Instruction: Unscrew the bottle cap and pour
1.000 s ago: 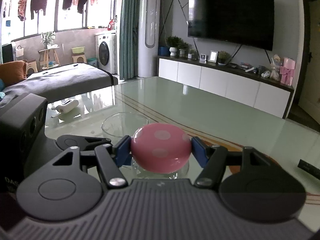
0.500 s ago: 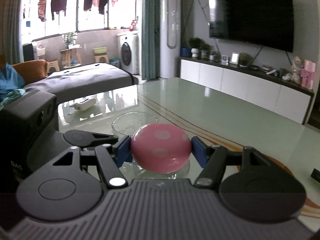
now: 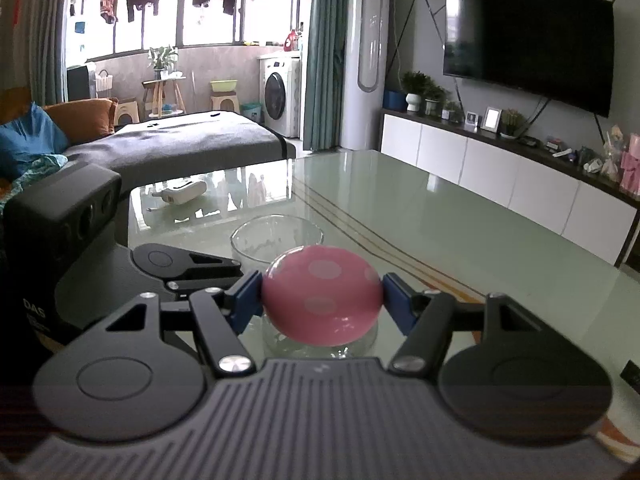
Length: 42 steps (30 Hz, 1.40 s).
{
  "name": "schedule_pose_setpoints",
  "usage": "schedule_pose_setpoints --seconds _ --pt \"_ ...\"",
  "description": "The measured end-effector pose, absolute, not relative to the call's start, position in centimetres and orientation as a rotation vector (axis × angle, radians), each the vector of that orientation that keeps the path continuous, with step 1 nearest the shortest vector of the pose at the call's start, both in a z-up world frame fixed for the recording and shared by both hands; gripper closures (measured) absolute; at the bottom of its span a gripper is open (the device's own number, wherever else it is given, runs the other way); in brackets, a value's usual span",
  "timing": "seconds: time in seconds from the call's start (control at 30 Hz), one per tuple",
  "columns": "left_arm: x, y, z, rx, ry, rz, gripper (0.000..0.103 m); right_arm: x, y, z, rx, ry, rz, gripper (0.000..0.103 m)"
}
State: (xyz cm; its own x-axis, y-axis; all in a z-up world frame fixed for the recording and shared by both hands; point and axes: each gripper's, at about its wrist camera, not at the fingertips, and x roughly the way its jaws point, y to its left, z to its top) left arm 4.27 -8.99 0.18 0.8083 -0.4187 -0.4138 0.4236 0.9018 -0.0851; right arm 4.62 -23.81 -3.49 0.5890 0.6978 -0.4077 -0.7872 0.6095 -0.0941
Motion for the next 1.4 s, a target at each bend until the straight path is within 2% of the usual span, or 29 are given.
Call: schedule_pose_setpoints --seconds 0.1,0.27,0.43,1.17,1.27,1.4 --pt "4.2 -9.0 0.1 0.011 0.439 -0.45 0.028 4.3 -23.7 -3.4 -0.279 0.339 0.865 0.024" --pt "4.2 -9.1 0.1 0.011 0.439 -0.45 0.028 4.2 -23.5 -3.1 -0.258 0.342 0.802 0.019" --pt "4.2 -9.1 0.1 0.012 0.439 -0.45 0.028 3.4 -22.6 -3.2 -0.253 0.356 0.713 0.018" --pt "4.5 -8.9 0.1 0.011 0.439 -0.45 0.028 2.0 -20.4 -4.8 -0.187 0.375 0.458 0.018" --pt "4.5 -8.9 0.0 0.012 0.439 -0.449 0.028 2.1 -19.9 -4.9 -0.204 0.365 0.455 0.022" --pt "4.5 -9.0 0.0 0.013 0.439 -0.449 0.028 2.2 -19.4 -5.1 -0.226 0.36 0.455 0.032"
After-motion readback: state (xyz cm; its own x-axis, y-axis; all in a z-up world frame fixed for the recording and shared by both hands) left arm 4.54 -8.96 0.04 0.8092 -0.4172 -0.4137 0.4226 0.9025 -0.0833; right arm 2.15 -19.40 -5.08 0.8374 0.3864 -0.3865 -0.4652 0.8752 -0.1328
